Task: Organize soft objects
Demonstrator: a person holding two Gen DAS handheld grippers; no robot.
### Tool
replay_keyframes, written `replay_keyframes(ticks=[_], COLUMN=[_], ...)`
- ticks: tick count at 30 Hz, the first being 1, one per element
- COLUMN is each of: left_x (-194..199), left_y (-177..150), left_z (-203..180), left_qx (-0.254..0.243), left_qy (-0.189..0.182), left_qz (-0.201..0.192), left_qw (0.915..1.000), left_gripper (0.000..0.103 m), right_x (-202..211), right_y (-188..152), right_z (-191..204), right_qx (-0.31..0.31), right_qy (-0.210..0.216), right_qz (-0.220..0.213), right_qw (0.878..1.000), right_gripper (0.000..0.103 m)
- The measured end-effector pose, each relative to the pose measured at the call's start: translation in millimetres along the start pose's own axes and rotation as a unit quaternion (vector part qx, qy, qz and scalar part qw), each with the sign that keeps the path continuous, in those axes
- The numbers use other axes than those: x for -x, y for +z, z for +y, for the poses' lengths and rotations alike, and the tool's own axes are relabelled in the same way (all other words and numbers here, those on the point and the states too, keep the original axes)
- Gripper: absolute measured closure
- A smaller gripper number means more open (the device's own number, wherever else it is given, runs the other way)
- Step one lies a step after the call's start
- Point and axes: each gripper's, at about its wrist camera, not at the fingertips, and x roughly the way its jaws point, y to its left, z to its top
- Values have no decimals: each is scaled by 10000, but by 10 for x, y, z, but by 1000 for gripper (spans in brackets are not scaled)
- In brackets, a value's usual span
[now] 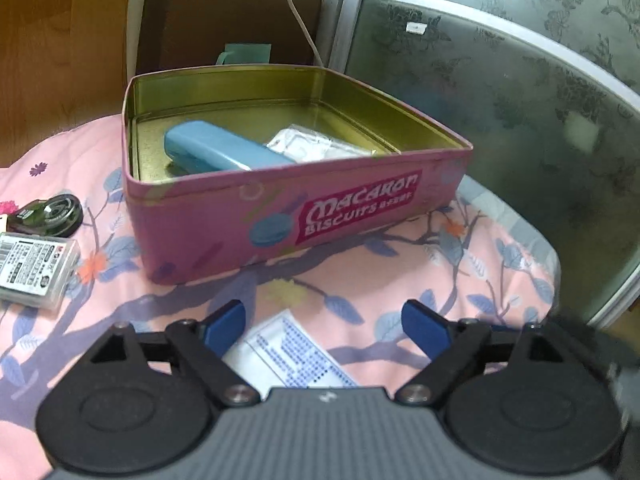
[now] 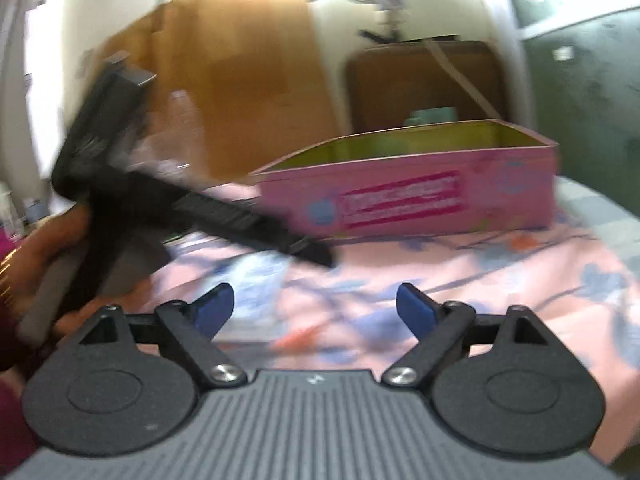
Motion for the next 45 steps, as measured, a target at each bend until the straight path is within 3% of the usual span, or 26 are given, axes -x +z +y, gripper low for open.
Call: replay_keyframes(ticks=[8,10,12,14,18,20,24,27,32,33,35,37,40,45], left_x=[350,343,284,170,123,94,41,29,13,14,0,-19,5,336], left_y=[69,66,43,7,-15,-7,5,49,63,61,56,35,40,325], left_z=[222,255,272,269,199,132,3,38,150,151,126,44,-75,-175], left_qx=[-54,-33,-14,1,7,10,-3,193,449,451,391,240,148,84], left_qy=[53,95,20,-96,-284,-392,-478,-497,-415,-404,-419,-401,-524,-942], left_qz=[-251,-221,-116,105,143,177,186,162,196,197,207,175,212,-350], left_qw=[9997,9997,9999,9999,9995,9991,9987,9984,9979,9980,9981,9988,9983,9949], left_gripper=[17,31,47,47,45,38,21,20,31,34,36,42,42,41], right_x=[-345,-382,-360,-283,-34,102,228,165,-64,-116,-189,-198,-92,181], right_y=[-116,-155,-137,-106,-86,-55,-35,-44,-72,-76,-89,-61,2,355], right_z=[471,570,479,298,-127,-367,-523,-372,-148,-121,-134,-107,-136,-288], right_qx=[813,1178,1085,864,513,122,-213,258,760,818,774,768,688,445], right_qy=[382,234,96,-120,-1029,-1315,-1033,-914,-784,-818,-769,-714,-690,-715], right_qz=[270,286,252,204,-12,-150,-376,-306,-116,-48,-5,-12,-197,-1040], right_qw=[9956,9924,9937,9960,9934,9911,9937,9950,9939,9933,9940,9945,9950,9910], right_gripper=[12,11,11,12,11,11,11,11,12,14,32,42,47,49])
